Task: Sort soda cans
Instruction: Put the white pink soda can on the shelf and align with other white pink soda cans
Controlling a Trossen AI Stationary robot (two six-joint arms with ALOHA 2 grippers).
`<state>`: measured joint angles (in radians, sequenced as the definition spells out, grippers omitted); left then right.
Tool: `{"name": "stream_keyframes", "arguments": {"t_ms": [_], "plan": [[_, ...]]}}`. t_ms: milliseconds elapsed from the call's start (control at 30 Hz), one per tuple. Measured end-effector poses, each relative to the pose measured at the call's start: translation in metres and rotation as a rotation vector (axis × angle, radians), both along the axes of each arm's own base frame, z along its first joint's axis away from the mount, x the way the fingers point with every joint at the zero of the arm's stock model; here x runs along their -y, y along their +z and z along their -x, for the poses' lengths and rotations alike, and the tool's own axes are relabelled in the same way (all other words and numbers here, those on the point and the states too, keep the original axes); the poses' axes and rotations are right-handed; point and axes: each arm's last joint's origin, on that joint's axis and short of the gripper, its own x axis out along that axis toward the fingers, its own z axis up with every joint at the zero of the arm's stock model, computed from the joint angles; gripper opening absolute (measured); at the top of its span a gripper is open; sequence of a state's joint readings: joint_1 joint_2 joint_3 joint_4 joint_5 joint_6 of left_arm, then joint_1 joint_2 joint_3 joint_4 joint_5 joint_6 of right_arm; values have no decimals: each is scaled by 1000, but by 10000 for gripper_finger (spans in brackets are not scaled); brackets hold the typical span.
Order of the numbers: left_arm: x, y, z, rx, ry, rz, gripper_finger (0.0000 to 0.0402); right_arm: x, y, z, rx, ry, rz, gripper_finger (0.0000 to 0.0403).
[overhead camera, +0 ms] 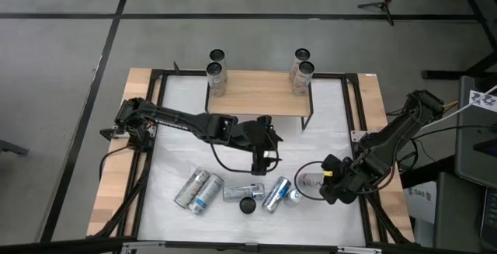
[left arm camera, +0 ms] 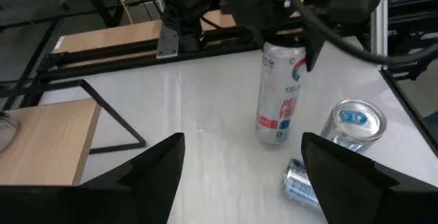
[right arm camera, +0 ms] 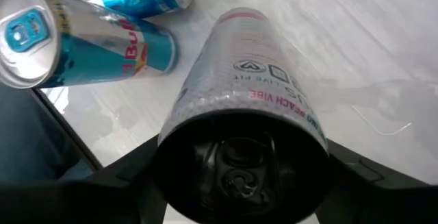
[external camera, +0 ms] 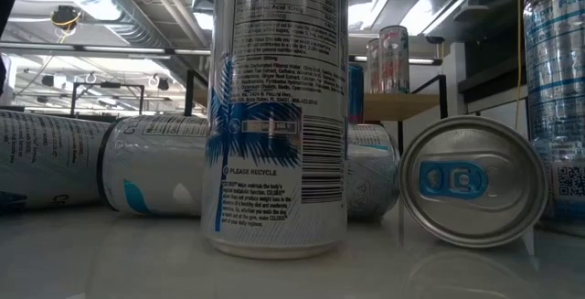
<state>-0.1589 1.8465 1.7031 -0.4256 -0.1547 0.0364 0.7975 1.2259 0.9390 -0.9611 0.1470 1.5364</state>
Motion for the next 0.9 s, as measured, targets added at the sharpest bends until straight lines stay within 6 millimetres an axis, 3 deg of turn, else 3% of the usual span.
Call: {"name": "stream_keyframes", "arguments": {"t_ms": [367, 633, 900], "plan": [[0, 2, -1, 21, 1, 3, 284, 2, 1, -2, -40, 3, -45, 266], [0, 2, -1, 21, 1, 3, 284, 13, 17, -11, -52, 31, -22, 266], [0, 2, -1, 19, 1, 2, 284, 24, 19, -16, -64, 52, 18, 266]]}}
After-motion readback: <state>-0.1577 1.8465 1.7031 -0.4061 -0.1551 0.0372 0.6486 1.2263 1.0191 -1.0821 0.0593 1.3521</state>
